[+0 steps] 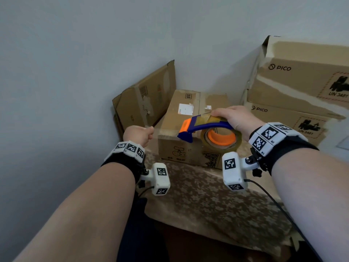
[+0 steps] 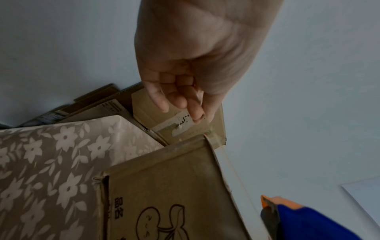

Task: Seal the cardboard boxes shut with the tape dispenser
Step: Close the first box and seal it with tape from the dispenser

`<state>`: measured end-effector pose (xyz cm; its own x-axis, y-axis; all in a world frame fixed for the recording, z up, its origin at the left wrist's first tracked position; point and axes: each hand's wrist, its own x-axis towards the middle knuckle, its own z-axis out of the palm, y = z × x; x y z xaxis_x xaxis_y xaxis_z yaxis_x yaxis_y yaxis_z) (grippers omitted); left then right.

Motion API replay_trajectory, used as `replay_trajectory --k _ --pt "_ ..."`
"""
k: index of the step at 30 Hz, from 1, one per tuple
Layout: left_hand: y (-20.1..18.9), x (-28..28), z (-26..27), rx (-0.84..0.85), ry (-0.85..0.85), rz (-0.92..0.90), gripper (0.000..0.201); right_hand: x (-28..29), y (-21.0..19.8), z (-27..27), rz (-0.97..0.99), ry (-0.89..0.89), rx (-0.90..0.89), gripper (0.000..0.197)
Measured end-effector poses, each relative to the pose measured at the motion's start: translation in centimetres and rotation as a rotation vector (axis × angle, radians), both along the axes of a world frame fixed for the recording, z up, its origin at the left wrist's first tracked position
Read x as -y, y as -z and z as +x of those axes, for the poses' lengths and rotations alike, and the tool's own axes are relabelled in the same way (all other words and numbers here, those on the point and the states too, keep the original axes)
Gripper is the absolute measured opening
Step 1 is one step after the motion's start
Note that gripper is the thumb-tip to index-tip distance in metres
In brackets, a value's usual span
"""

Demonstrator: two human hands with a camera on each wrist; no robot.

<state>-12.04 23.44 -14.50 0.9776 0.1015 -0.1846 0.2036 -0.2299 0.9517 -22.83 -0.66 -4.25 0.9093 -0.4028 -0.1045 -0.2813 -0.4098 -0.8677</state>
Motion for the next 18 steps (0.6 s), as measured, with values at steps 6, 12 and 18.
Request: replay_trajectory --k 6,12,18 --pt "0.64 0.18 -0.03 0.007 0.016 0.001 0.028 -0.01 -0.23 -0.20 -0.025 0.000 -0.019 0.028" --pt "0.86 0.58 0.18 0.001 0.065 0.031 0.028 0.33 -0.29 -0.51 -0.031 0.008 -0.039 0.032" --pt "1.08 0.53 0.09 0.003 0.051 0.021 0.028 0.22 -0.27 -0.49 -0.042 0.011 -0.040 0.041"
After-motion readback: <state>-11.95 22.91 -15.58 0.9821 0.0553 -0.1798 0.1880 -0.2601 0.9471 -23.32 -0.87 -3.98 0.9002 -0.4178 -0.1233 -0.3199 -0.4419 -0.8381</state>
